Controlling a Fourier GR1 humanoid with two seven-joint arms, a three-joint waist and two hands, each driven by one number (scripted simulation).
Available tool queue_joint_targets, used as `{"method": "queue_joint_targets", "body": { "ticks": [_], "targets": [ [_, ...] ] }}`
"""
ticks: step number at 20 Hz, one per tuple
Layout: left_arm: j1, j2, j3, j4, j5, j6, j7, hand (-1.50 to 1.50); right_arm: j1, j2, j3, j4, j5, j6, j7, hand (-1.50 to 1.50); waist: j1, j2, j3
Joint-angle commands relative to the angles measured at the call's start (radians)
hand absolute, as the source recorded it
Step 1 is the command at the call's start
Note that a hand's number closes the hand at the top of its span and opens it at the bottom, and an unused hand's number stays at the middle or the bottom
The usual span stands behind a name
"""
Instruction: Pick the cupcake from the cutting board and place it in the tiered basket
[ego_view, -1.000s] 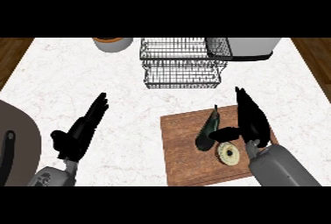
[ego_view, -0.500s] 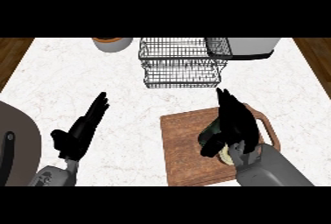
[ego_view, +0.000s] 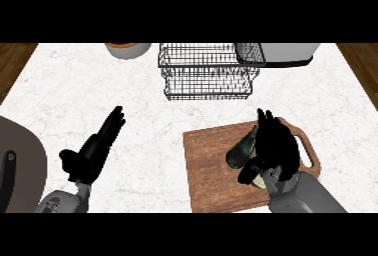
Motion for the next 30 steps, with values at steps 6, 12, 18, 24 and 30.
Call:
{"method": "queue_joint_targets", "body": {
  "ticks": [6, 12, 18, 24, 30],
  "targets": [
    [-0.005, -0.033, -0.006, 0.021, -0.03, 0.007, -0.025, 0.0, 0.069, 0.156, -0.059, -0.054, 0.114, 0.139, 0.244, -1.5, 0.01, 0.005, 0.002],
    [-0.04, -0.029, 0.029, 0.065, -0.014, -0.027, -0.038, 0.0, 0.132, 0.171, -0.084, -0.035, 0.172, 0.134, 0.244, -1.5, 0.01, 0.009, 0.002],
    [-0.028, -0.001, 0.036, 0.014, -0.021, -0.045, 0.012, 0.0, 0.221, 0.168, -0.136, -0.042, 0.218, 0.121, 0.164, -1.5, 0.022, 0.01, 0.004],
    [0.023, -0.019, 0.023, -0.015, -0.039, -0.055, -0.005, 0.0, 0.3, 0.212, -0.123, -0.065, 0.28, 0.134, 0.131, -1.5, 0.026, 0.009, 0.004],
    [-0.043, -0.02, 0.079, 0.008, -0.024, -0.083, 0.038, 0.0, 0.385, 0.246, -0.13, 0.005, 0.342, 0.025, 0.004, -1.5, 0.023, 0.011, 0.005]
  ]
}}
